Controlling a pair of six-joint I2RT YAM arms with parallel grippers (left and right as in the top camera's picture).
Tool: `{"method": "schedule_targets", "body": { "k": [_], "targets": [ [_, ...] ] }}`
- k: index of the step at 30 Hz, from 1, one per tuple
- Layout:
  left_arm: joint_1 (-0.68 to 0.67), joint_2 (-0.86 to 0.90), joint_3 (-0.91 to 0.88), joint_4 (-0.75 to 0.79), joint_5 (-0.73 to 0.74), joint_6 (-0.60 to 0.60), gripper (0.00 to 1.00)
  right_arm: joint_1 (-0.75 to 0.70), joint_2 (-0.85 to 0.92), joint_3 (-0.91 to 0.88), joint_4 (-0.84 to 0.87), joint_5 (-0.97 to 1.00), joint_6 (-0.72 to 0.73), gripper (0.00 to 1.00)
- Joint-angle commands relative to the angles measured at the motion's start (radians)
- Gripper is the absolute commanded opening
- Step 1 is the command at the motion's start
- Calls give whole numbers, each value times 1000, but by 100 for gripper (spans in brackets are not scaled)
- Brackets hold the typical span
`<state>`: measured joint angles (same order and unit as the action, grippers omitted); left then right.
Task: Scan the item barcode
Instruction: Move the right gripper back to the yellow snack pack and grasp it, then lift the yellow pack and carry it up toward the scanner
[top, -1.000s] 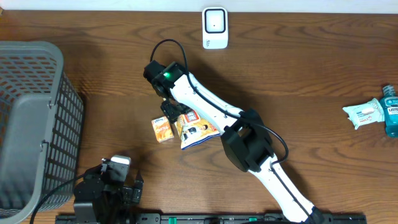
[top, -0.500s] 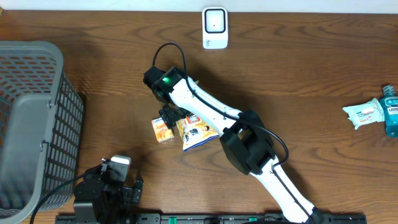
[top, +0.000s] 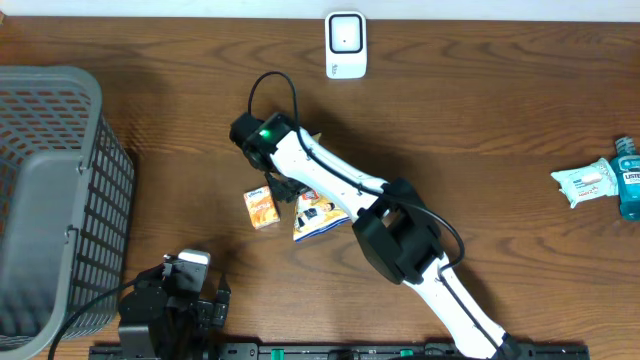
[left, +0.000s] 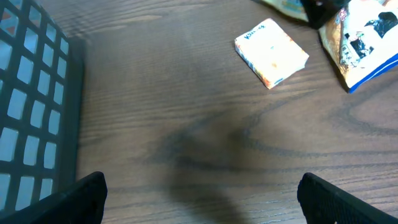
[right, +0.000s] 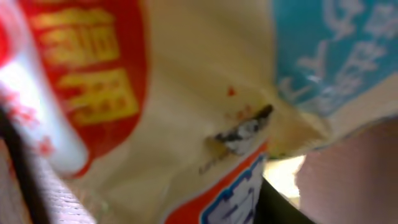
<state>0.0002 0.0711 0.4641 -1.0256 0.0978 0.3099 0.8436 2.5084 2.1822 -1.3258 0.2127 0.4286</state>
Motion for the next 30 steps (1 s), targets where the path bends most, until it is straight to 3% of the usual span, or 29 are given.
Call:
{"method": "schedule_targets", "body": {
  "k": [1, 3, 4, 5, 6, 14, 19, 25, 30],
  "targets": [
    [5, -1, -2, -2, -5, -13, 98, -4, 47, -45, -6, 18, 38, 28],
    [5, -1, -2, -2, -5, -13, 98, -4, 46, -45, -12, 17, 38, 27],
    [5, -1, -2, -2, -5, -13, 98, -4, 46, -42, -25, -2, 32, 19],
    [5, -1, -2, -2, -5, -13, 98, -4, 43, -39, -32, -45, 4, 4],
    [5, -1, -2, -2, -5, -13, 98, -6, 42, -35, -35, -108, -34, 1],
    [5, -1, -2, -2, -5, -13, 98, -111, 3, -16, -133, -1013, -498, 1],
    [5, -1, -2, -2, -5, -13, 98, -212, 3, -16, -367, -1336, -769, 1],
    [5, -1, -2, -2, -5, -13, 98, -294, 3, -18, -377, -1453, -603, 1],
    [5, -1, -2, -2, -5, -13, 98, -329, 3, -18, -377, -1611, -593, 1]
  ]
}}
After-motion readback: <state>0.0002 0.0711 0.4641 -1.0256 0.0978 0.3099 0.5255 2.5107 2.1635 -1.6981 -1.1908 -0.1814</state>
